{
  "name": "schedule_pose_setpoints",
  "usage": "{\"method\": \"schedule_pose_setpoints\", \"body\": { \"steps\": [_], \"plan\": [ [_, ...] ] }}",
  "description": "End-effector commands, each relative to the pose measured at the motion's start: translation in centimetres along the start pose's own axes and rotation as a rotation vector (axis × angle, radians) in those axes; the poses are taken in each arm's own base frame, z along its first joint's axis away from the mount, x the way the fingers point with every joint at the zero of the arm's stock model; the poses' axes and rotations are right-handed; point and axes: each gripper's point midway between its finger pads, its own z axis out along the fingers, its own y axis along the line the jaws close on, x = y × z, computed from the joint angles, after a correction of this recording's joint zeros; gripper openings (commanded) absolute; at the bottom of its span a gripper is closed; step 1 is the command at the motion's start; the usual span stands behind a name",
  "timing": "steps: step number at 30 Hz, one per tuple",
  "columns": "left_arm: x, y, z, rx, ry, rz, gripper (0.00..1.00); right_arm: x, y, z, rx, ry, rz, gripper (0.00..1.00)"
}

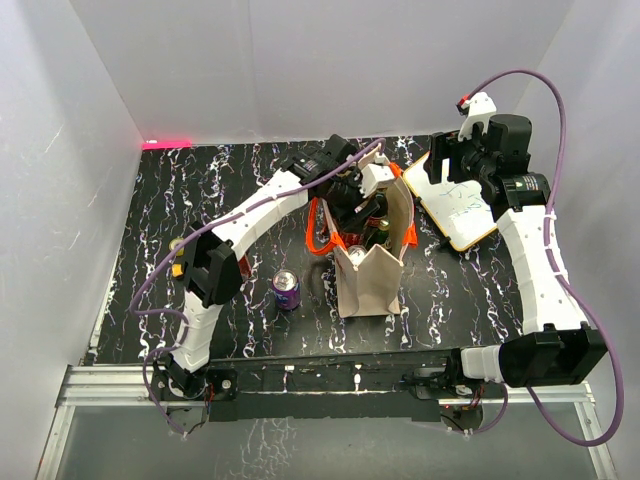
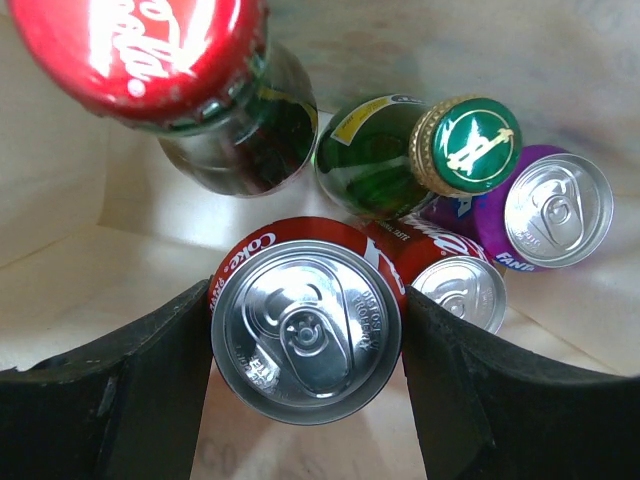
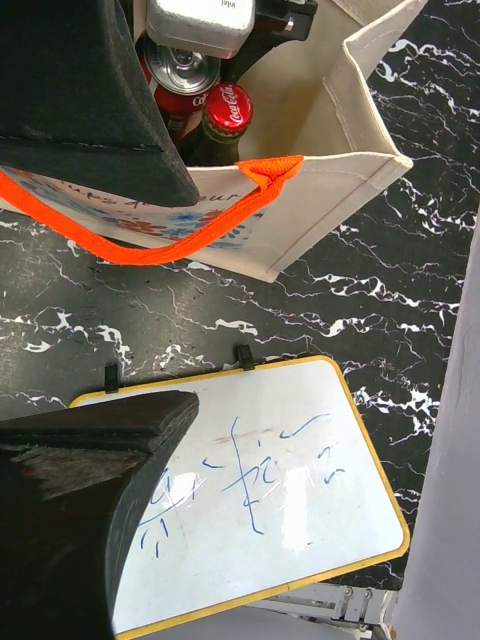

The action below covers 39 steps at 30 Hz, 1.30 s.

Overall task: Place the beverage into the canvas bag
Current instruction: Place the drink in the canvas bag.

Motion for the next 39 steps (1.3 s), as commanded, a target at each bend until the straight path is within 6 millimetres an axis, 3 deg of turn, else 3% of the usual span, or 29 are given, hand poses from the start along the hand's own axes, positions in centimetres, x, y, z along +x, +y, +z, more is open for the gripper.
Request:
{"method": "schedule_pose_setpoints", "body": {
  "steps": [1, 13, 22, 39],
  "plan": [
    [-4.6, -1.2, -3.6, 0.009, -0.153, 0.101, 0.0, -2.1, -0.5, -0.1, 0.01, -0.076, -0.027, 0.77],
    [-4.3, -1.3, -1.9, 0.08, -0.195, 0.214, 0.0, -1.4, -0.7, 0.6, 0.013, -0.056, -0.017, 0.77],
    [-2.0, -1.8, -0.2, 0.175, -0.168, 0.223, 0.0, -1.1, -1.0, 1.5, 0.017, -0.039, -0.015, 0.77],
    [0.4, -2.0, 1.8, 0.256, -0.095, 0.264, 0.0, -0.2, -1.3, 2.5, 0.018, -0.007, -0.004, 0.78]
  ]
}}
